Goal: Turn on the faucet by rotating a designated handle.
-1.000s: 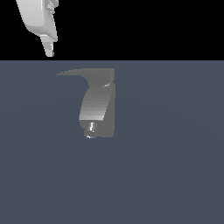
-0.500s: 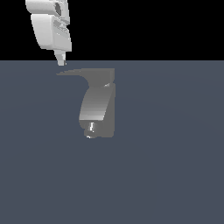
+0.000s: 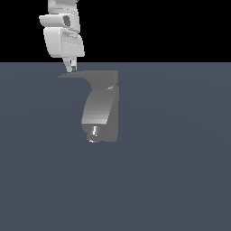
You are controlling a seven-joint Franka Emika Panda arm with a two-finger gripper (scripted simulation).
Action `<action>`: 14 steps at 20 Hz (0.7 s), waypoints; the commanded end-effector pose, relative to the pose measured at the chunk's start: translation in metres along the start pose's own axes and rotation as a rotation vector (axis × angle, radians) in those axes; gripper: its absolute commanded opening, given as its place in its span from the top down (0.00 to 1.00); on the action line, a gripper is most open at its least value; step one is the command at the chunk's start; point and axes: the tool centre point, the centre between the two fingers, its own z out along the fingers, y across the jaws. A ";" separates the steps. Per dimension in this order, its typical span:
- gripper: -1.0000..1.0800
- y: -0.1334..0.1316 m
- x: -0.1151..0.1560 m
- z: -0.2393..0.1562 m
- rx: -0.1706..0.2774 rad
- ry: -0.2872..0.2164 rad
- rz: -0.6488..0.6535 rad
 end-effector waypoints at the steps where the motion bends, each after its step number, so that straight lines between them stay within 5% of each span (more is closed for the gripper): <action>1: 1.00 -0.007 0.008 0.013 -0.012 0.005 0.038; 14: 1.00 -0.009 0.003 0.000 0.009 -0.001 0.061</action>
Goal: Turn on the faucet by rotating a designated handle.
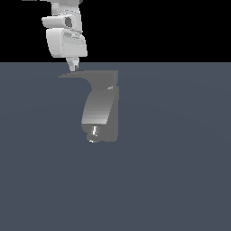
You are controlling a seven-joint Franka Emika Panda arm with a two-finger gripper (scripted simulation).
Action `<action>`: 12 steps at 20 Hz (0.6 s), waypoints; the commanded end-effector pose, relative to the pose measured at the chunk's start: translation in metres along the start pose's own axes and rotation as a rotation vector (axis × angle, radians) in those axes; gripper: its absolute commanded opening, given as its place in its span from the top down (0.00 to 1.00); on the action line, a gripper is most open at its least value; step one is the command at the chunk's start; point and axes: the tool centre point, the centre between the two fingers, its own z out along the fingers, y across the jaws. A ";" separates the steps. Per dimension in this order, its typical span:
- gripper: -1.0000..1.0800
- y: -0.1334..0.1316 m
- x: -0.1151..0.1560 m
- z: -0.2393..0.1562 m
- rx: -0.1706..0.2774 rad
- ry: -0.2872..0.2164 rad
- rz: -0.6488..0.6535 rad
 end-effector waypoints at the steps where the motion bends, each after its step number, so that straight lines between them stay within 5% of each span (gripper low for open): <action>1: 1.00 0.006 0.000 0.001 -0.001 0.000 0.000; 12: 1.00 0.038 0.001 0.005 -0.008 0.002 0.004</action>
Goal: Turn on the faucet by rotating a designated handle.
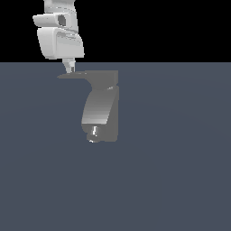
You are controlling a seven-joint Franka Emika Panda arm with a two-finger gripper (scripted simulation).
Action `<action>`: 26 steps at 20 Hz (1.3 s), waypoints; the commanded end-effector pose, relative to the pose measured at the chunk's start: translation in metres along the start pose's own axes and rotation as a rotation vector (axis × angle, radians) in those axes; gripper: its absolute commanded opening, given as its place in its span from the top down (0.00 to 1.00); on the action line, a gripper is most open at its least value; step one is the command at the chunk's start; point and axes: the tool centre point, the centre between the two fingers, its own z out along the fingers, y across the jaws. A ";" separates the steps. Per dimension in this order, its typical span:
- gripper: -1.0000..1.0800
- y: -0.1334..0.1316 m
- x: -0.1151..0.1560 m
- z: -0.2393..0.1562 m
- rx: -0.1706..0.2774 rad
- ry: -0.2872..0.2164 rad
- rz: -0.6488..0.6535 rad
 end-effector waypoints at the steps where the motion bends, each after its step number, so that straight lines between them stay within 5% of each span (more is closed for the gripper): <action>1: 1.00 0.010 0.002 0.003 -0.008 0.004 0.002; 20: 1.00 0.071 0.003 0.010 -0.020 0.007 0.008; 26: 1.00 0.070 0.010 0.000 0.004 0.000 0.000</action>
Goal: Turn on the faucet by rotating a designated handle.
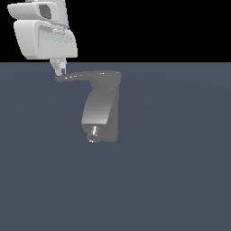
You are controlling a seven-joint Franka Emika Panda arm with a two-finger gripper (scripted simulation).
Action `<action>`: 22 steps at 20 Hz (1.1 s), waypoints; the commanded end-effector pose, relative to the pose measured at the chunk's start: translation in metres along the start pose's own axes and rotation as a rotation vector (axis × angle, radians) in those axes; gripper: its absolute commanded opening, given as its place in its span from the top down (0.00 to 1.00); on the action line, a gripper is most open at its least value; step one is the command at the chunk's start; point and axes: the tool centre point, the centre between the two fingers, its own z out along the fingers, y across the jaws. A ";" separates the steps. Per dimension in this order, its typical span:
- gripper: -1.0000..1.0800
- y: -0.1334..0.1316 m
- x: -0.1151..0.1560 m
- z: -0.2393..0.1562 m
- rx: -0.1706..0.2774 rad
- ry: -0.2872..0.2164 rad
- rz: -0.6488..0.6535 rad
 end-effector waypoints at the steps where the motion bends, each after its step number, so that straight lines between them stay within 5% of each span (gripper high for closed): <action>1: 1.00 0.006 0.007 0.002 -0.005 0.004 0.004; 22: 1.00 0.056 0.047 0.007 -0.020 0.008 0.009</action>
